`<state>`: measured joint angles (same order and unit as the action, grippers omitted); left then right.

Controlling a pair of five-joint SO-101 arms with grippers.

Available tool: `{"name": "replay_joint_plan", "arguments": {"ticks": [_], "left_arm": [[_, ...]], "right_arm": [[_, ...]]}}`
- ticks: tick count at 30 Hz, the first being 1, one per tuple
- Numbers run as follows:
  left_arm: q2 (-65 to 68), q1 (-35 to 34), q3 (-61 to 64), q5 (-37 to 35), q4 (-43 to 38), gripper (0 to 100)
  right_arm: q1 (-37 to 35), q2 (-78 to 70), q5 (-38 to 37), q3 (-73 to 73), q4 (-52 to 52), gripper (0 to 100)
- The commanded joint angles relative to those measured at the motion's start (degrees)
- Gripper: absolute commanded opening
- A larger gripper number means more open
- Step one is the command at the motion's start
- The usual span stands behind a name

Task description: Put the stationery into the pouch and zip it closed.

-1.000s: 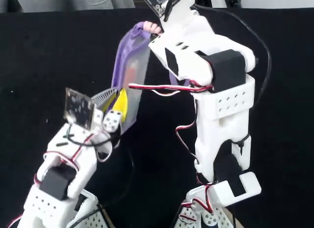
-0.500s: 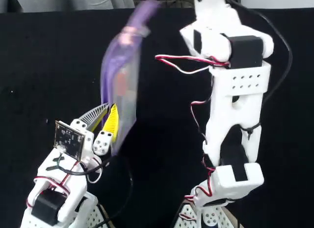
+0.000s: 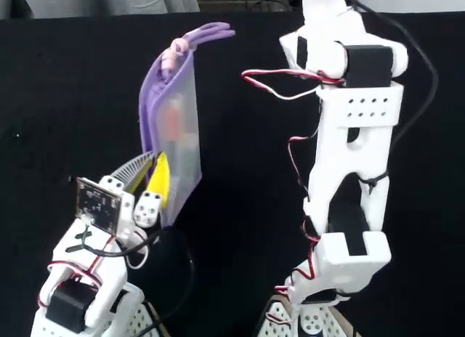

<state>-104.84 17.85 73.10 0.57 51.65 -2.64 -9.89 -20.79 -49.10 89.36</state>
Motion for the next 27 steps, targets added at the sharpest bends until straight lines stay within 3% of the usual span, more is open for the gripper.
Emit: {"name": "replay_joint_plan", "arguments": {"ticks": [1,6,10,15,27], "left_arm": [[0.3,5.6,1.5,0.4,-0.2,3],[0.3,7.7,1.5,5.3,0.1,3],[0.3,7.8,1.8,6.1,0.1,3],[0.3,7.9,1.7,6.2,-0.3,3],[0.3,7.9,1.8,6.1,0.0,3]], "right_arm": [[-3.7,0.7,8.8,-1.5,-0.5,6.4],[-6.0,0.8,8.8,-1.4,-0.3,24.1],[-8.1,1.2,9.8,-2.3,5.5,21.1],[-10.8,1.2,19.0,-3.4,11.2,18.5],[-17.6,0.7,32.7,-11.6,6.5,18.5]]}}
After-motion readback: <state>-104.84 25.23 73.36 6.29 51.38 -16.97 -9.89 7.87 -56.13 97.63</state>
